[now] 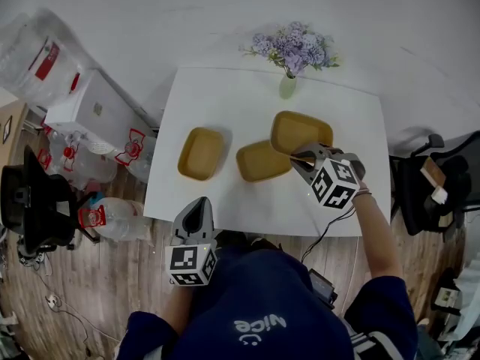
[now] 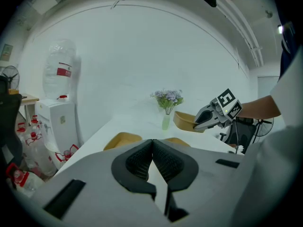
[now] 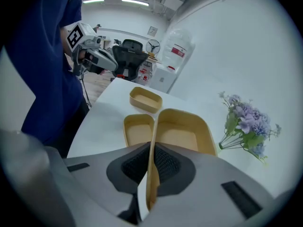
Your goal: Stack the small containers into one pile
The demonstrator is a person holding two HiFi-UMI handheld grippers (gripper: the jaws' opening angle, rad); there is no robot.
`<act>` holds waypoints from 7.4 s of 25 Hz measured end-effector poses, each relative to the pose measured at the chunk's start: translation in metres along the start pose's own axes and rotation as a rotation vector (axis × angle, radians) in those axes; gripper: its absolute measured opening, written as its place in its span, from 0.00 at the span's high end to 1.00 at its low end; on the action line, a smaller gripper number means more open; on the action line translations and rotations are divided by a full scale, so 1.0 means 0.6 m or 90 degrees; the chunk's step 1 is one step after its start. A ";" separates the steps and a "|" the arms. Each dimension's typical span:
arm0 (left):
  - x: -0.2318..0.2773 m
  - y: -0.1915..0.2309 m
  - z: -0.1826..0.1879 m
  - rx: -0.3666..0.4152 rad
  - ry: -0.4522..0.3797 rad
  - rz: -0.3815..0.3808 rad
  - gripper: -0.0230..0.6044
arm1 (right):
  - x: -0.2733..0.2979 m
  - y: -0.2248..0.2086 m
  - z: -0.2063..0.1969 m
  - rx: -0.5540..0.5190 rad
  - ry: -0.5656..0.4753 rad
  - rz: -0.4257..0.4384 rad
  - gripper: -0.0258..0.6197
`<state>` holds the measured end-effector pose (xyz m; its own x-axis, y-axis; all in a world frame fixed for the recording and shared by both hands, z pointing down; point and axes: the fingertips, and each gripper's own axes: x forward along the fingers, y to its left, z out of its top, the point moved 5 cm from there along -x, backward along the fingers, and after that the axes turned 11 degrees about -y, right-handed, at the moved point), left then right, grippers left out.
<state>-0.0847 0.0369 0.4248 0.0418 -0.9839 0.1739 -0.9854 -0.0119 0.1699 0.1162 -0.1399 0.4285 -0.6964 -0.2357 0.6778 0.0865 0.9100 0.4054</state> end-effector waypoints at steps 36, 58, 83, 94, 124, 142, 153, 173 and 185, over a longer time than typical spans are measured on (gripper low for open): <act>-0.072 0.081 -0.012 0.019 -0.011 0.190 0.93 | 0.140 0.092 0.009 -0.162 -0.020 0.295 0.87; -0.065 0.076 -0.013 0.002 -0.008 0.196 0.93 | 0.138 0.103 0.021 -0.121 -0.018 0.314 0.69; -0.099 0.171 -0.018 -0.040 -0.007 0.237 0.93 | 0.318 0.064 0.200 -0.390 0.000 0.319 0.69; -0.081 0.221 -0.022 -0.041 0.003 0.228 0.93 | 0.391 0.089 0.180 -0.468 0.052 0.359 0.69; 0.008 0.192 -0.015 -0.045 0.001 0.102 0.93 | 0.261 0.005 0.215 -0.351 0.045 0.152 0.87; 0.114 0.071 -0.016 -0.020 0.034 -0.060 0.93 | 0.127 0.027 0.074 -0.220 0.141 0.131 0.87; 0.135 0.027 -0.030 -0.011 0.048 -0.102 0.93 | 0.121 0.069 0.044 -0.199 0.159 0.142 0.87; 0.136 0.046 -0.049 -0.021 0.069 -0.116 0.93 | 0.151 0.102 0.023 -0.156 0.162 0.152 0.87; 0.142 0.056 -0.042 -0.006 0.066 -0.137 0.93 | 0.121 0.080 0.019 0.005 0.093 0.040 0.69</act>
<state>-0.1104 -0.0429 0.4697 0.2680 -0.9353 0.2309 -0.9504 -0.2173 0.2226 0.0616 -0.1094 0.4900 -0.5793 -0.2248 0.7835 0.1210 0.9268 0.3555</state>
